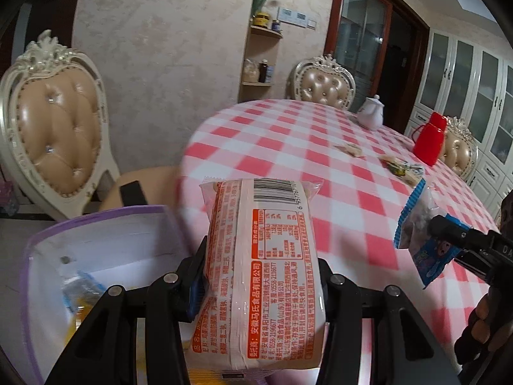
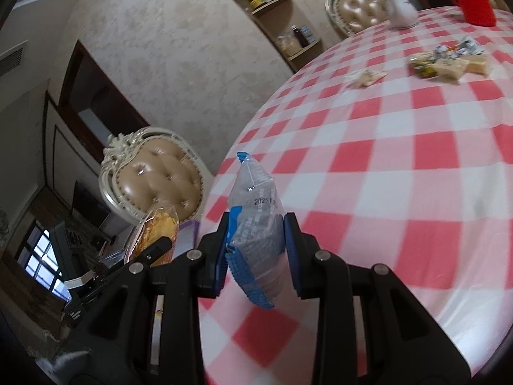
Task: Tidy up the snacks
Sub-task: 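Carry the bread pack and blue-printed bag to the white box, then open both tools to release the snacks into the box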
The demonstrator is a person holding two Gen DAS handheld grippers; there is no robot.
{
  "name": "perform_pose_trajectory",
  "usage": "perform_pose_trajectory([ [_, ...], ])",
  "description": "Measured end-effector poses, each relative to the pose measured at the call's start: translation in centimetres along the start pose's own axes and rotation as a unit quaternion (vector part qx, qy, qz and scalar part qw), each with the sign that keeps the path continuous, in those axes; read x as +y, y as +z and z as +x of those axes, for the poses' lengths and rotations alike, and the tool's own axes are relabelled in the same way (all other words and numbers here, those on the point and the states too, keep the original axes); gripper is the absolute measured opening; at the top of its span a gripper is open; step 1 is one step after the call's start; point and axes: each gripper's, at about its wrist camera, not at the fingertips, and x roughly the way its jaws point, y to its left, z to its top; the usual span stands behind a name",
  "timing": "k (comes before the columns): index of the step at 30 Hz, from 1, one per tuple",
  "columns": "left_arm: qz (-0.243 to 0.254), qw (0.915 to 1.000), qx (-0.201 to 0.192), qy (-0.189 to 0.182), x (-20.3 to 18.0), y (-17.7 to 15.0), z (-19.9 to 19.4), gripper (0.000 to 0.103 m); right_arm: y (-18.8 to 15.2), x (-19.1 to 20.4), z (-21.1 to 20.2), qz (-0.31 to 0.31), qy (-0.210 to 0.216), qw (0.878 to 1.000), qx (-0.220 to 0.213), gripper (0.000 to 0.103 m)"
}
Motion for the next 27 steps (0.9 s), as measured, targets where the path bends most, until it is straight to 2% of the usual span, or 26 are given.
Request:
perform_pose_trajectory([
  [7, -0.01, 0.9994, 0.004, 0.033, 3.8, 0.0, -1.7, 0.05, -2.4, 5.3, 2.4, -0.041, 0.037, 0.998, 0.041, 0.036],
  [15, -0.031, 0.9971, 0.005, 0.07, 8.2, 0.4, -2.3, 0.05, -5.4, 11.9, 5.3, -0.108, 0.069, 0.988, 0.086, 0.035],
  [27, -0.041, 0.9928, 0.035, 0.107, 12.3, 0.2, -1.5, 0.05, -9.3, 16.1, 10.0, -0.151, 0.082, 0.974, 0.149, 0.036],
])
